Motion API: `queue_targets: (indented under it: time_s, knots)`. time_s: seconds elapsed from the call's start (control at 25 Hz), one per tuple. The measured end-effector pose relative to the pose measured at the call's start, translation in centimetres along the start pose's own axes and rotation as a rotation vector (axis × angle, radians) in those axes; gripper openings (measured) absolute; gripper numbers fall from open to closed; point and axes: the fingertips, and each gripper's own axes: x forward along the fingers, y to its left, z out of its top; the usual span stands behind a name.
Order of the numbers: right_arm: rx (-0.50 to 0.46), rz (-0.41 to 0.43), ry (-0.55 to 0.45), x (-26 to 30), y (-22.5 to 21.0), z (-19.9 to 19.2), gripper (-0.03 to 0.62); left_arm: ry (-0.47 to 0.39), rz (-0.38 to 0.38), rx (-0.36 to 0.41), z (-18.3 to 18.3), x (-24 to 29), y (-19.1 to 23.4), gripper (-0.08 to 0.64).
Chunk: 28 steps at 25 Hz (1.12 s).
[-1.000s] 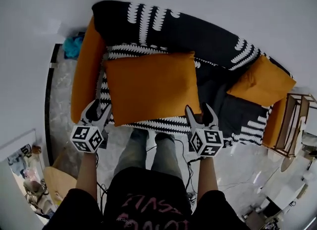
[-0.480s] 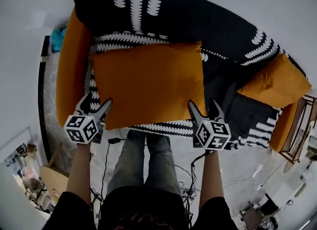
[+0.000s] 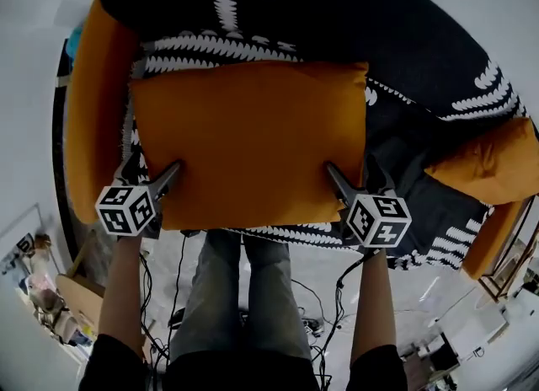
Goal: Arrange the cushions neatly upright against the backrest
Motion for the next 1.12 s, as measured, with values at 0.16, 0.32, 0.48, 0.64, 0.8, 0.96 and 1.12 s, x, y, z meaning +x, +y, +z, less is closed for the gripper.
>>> queue_targets:
  time_s: [0.16,0.32,0.48,0.64,0.8,0.96,1.12]
  knots:
    - [0.068,0.084,0.051,3.0,0.4,-1.7,0.484,0.029,-0.026,-0.079,-1.7,2.0,2.0,0.558]
    - [0.075,0.116,0.092,4.3,1.0,-2.7,0.481,0.074,-0.107,-0.119,-2.8,2.9,2.2,0.515]
    - [0.060,0.124,0.124,3.8,1.6,-2.3,0.405,0.113,-0.114,-0.086,-2.0,2.6,0.5,0.397]
    - [-0.011,0.101,0.127,2.8,2.8,-1.6,0.294,0.094,-0.120,-0.038,-1.3,1.7,-0.7,0.267]
    - [-0.071,0.075,0.115,2.3,2.8,-0.9,0.241,0.038,-0.093,0.005,-0.6,1.3,-1.8,0.185]
    - [-0.127,0.048,0.059,0.6,3.4,0.0,0.221,-0.012,-0.066,0.053,0.2,-0.2,-2.7,0.137]
    - [-0.173,0.008,-0.006,-1.7,4.5,0.9,0.197,-0.078,-0.055,0.105,1.5,-2.3,-3.5,0.109]
